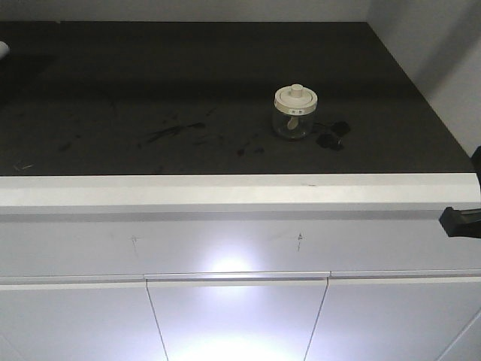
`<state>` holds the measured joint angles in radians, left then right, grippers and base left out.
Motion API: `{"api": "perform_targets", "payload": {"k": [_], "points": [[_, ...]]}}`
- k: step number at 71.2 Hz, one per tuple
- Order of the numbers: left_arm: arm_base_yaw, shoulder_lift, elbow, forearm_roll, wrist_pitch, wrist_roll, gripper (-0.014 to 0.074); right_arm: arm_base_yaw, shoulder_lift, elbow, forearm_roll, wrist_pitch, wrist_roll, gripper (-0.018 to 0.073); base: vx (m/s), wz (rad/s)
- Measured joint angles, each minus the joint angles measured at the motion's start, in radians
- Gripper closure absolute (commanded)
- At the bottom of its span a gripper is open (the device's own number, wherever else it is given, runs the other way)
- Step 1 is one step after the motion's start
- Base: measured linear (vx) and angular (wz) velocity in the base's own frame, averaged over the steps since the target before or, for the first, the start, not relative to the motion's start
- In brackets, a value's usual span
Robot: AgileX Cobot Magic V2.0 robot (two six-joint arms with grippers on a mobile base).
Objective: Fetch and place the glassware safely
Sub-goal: 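Release the handle and reach the right gripper toward the glass jar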
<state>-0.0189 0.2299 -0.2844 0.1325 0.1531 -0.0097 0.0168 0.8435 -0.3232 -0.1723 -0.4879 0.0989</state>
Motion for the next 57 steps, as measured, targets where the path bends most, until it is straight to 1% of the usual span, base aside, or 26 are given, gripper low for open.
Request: {"api": "perform_targets", "payload": {"k": [10,24,30,37,46,53,57], "points": [[0.000,-0.032,0.000,0.000,0.028,0.000,0.0603,0.000,0.000,0.001,0.000,-0.013,0.000,0.0560,0.00,0.00],[0.000,-0.033,0.000,0.000,0.031,0.000,0.0603,0.008,0.000,0.001,0.000,-0.015,0.000,0.0559,0.00,0.00],[0.000,-0.033,0.000,0.000,0.031,0.000,0.0603,0.043,0.000,0.001,0.001,-0.015,0.000,0.0557,0.00,0.00],[0.000,-0.033,0.000,0.000,0.031,0.000,0.0603,0.111,0.000,0.001,0.001,-0.015,0.001,0.0538,0.00,0.00],[0.000,-0.033,0.000,0.000,0.031,0.000,0.0603,0.194,0.015,0.001,0.000,-0.017,0.001,0.0472,0.00,0.00],[0.000,-0.033,0.000,0.000,0.031,0.000,0.0603,0.231,0.058,-0.013,0.000,-0.016,0.001,0.0375,0.00,0.00],[0.000,-0.033,0.000,0.000,0.031,0.000,0.0603,0.241,0.097,-0.036,-0.001,-0.012,0.001,0.0299,0.00,0.00]]}}
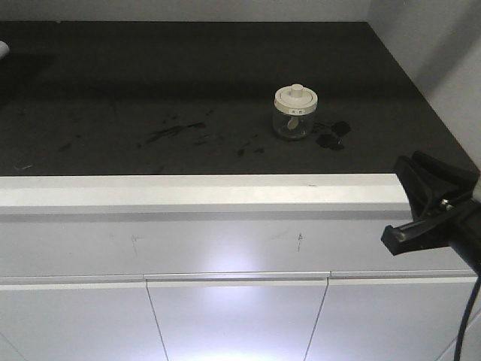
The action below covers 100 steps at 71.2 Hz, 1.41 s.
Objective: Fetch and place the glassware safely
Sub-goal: 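Release the handle and reach the right gripper toward the glass jar, then close the right gripper on the white lid of the glass jar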
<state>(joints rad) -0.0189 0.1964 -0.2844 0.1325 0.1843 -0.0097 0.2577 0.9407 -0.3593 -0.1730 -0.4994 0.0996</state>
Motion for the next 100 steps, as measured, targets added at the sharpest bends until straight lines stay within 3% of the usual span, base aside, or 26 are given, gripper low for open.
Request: {"api": "perform_targets", "payload": {"k": [7,15,48,68,100], "points": [[0.000,0.000,0.000,0.000,0.000,0.000,0.0603,0.003,0.082,-0.066,-0.009,0.002,0.000,0.0167,0.00,0.00],[0.000,0.000,0.000,0.000,0.000,0.000,0.0603,0.003,0.194,-0.173,-0.015,0.002,0.000,0.0099,0.00,0.00],[0.000,0.000,0.000,0.000,0.000,0.000,0.0603,0.004,0.829,-0.734,-0.016,-0.045,-0.023,0.0120,0.00,0.00],[0.000,0.000,0.000,0.000,0.000,0.000,0.0603,0.003,1.097,-1.032,0.001,-0.026,-0.050,0.0121,0.00,0.00],[0.000,0.000,0.000,0.000,0.000,0.000,0.0603,-0.021,1.227,-1.145,0.034,0.019,-0.050,0.0134,0.00,0.00]]}}
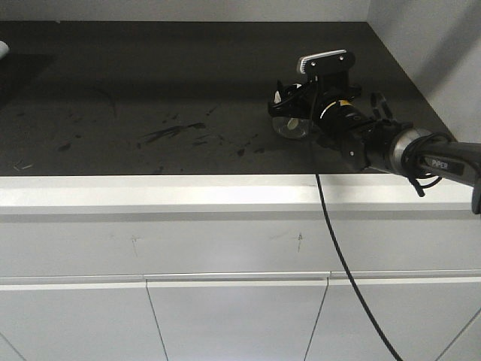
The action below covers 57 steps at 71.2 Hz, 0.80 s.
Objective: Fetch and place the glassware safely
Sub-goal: 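Close the right gripper on the white lid of the glass jar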
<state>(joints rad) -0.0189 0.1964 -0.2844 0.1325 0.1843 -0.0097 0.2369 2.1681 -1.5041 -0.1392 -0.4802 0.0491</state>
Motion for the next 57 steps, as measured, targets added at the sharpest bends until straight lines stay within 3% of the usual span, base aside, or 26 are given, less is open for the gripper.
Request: {"api": "perform_targets", "payload": {"k": [11,34,57], "points": [[0.000,0.000,0.000,0.000,0.000,0.000,0.0603,0.000,0.009,0.000,0.000,-0.008,0.000,0.0222,0.00,0.00],[0.000,0.000,0.000,0.000,0.000,0.000,0.0603,0.000,0.016,-0.002,0.000,-0.035,0.000,0.0575,0.00,0.00],[0.000,0.000,0.000,0.000,0.000,0.000,0.0603,0.000,0.012,-0.005,0.000,-0.025,0.000,0.0567,0.00,0.00]]}}
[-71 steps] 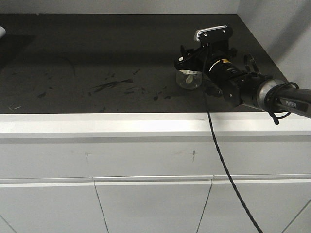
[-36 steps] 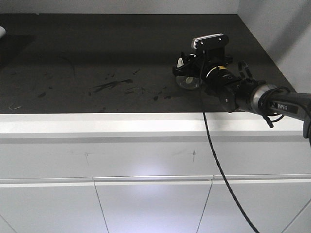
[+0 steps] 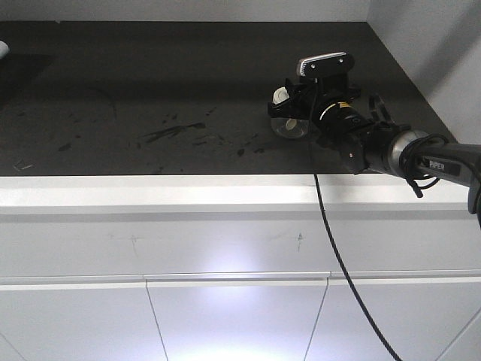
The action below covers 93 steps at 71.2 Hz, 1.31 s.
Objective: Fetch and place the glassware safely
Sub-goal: 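Close the right gripper on the white lid of the glass jar, then lift the jar with the right gripper and pull it out of the hood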
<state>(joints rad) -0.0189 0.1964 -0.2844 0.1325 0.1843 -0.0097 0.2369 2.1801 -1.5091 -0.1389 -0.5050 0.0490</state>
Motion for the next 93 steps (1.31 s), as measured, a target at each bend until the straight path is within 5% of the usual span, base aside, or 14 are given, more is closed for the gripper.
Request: {"api": "perform_targets", "payload": {"k": [53,79,93], "points": [[0.000,0.000,0.000,0.000,0.000,0.000,0.0603,0.021,-0.273,0.023,0.000,0.267,0.020,0.0567,0.00,0.00],[0.000,0.000,0.000,0.000,0.000,0.000,0.0603,0.043,-0.584,0.487,-0.006,0.092,0.024,0.0566,0.00,0.00],[0.000,0.000,0.000,0.000,0.000,0.000,0.0603,0.042,-0.806,0.754,-0.097,0.024,0.095,0.0564,0.00,0.00]]}}
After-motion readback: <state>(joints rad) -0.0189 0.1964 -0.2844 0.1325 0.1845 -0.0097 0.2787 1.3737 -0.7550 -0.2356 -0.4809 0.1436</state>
